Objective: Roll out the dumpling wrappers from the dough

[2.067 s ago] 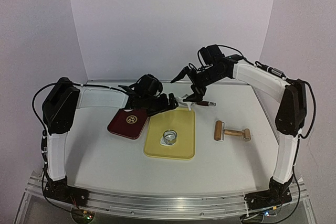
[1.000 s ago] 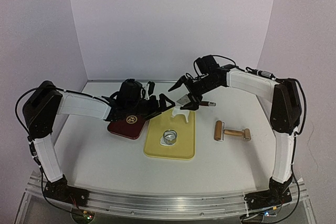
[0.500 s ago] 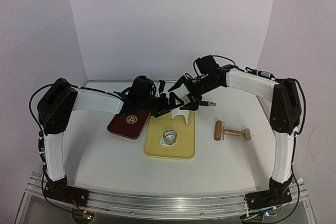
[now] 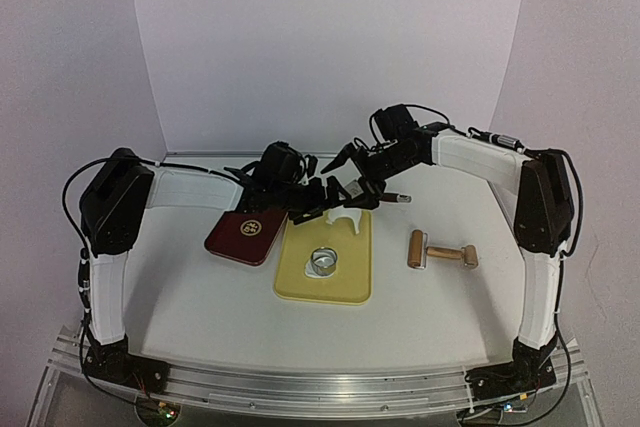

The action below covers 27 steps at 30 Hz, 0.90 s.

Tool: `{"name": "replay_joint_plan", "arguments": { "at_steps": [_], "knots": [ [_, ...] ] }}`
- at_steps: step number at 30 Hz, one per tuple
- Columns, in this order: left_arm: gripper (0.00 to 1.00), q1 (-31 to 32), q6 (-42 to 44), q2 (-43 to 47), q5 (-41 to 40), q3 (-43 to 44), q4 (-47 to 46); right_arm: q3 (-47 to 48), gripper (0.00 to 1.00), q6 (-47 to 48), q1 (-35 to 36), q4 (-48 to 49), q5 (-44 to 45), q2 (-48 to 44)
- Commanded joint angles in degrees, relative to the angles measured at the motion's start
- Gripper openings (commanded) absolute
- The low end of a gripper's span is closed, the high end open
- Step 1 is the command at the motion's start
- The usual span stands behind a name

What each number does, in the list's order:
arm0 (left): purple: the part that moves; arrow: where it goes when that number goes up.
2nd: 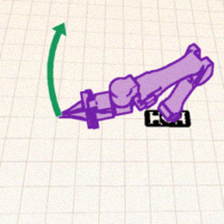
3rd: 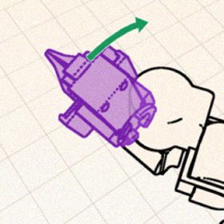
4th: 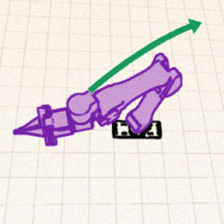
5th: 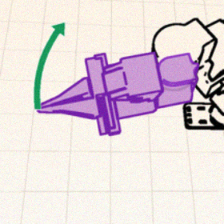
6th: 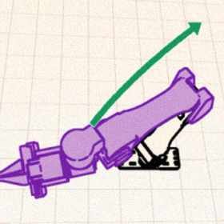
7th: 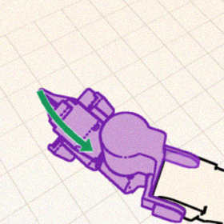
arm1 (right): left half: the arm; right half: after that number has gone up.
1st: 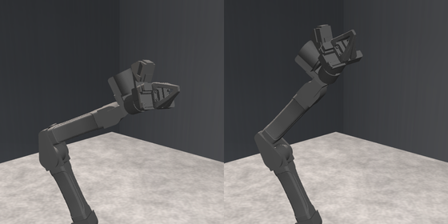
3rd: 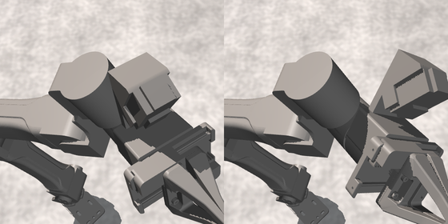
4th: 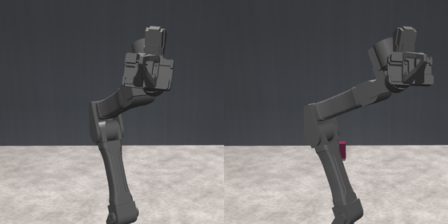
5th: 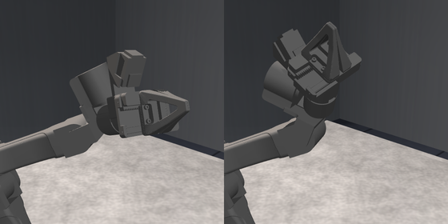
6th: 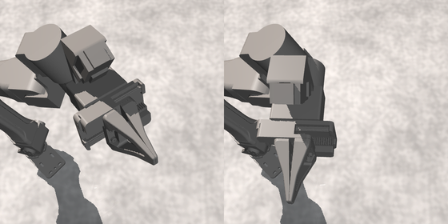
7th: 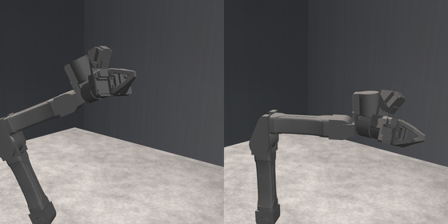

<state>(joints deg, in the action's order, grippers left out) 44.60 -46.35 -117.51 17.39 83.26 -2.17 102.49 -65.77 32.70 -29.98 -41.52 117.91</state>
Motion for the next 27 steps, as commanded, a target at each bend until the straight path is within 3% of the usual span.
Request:
{"name": "replay_joint_plan", "arguments": {
  "at_steps": [1, 7, 13, 27],
  "knots": [
    [0.99, -0.39, 0.31, -1.8, -6.61, 1.15, 5.69, 2.87, 0.94, 0.2, 0.44, 1.5, -2.46, -1.23],
    [0.99, -0.91, 0.15, 1.19, -4.45, -4.21, -3.74, 2.65, 0.94, -0.14, 0.44, 1.76, -2.34, -1.36],
    [0.99, -1.74, -0.93, 1.59, -2.72, -6.76, -7.34, 3.15, 0.94, -1.1, 0.39, 2.84, -3.38, -1.12],
    [1.0, -3.53, -2.04, -0.24, -4.68, -4.83, -4.79, 2.62, 0.94, -2.98, 0.36, 5.75, -5.49, -1.61]
  ]
}}
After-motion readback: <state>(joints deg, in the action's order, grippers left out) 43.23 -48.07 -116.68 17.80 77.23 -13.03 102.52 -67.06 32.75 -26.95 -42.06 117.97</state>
